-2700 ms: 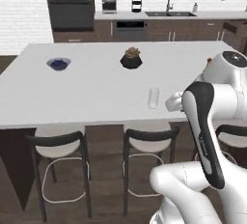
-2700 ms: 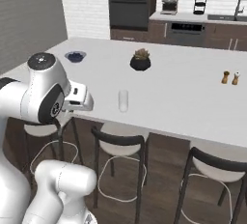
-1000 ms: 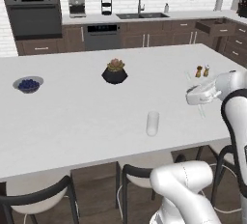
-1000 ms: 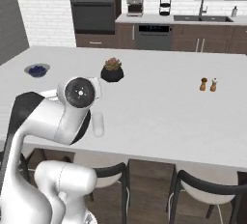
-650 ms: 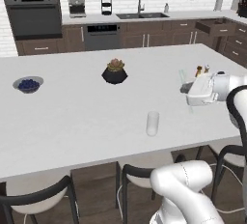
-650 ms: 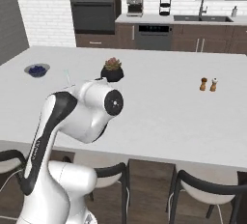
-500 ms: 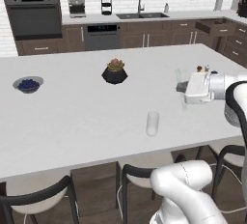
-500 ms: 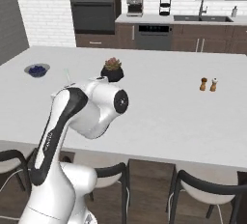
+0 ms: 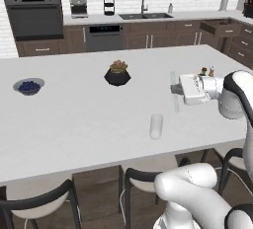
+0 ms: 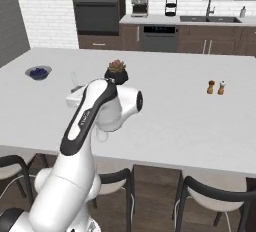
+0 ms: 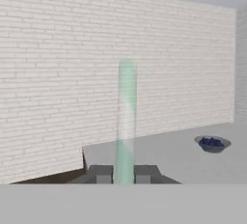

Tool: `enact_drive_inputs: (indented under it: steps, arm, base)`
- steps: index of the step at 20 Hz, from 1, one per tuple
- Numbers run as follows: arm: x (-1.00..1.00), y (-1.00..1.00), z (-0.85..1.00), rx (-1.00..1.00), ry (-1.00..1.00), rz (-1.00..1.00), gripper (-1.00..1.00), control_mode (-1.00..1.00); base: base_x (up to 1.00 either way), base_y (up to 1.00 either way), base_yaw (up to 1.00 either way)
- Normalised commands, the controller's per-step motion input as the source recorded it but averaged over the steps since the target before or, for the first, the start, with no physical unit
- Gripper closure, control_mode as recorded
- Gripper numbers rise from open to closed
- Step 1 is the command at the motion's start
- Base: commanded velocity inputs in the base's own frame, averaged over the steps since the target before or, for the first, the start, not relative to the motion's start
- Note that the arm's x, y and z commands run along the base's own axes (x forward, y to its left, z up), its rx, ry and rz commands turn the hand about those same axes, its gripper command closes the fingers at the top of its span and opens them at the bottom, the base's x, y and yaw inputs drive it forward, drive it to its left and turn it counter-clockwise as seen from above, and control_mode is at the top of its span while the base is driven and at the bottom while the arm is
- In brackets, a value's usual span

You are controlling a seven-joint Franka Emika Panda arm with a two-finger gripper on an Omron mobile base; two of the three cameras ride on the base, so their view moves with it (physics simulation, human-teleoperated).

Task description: Take a straw from the drawer in front and place it inside the glass cup on the dining counter.

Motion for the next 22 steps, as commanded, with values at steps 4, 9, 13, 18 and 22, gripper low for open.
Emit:
enact_drive_inputs:
  steps: [4,9,13,18,22]
  arm:
    - [0.44,0.0,-0.31,0.04,0.0,0.11,1.0,-1.0]
    - [0.5,0.0,-0.24,0.08,0.03,0.03,1.0,-1.0]
    - [0.48,0.0,-0.31,0.07,0.08,0.0,1.0,-1.0]
    - [0.29,0.0,-0.39,0.05,0.07,0.0,1.0,-1.0]
    - [0.11,0.0,-0.36,0.0,0.0,0.0,1.0,-1.0]
  base:
    - [0.0,0.0,0.0]
    - [0.0,0.0,0.0]
    - [0.0,0.0,0.0]
    - [0.0,0.0,0.0]
    - [0.0,0.0,0.0]
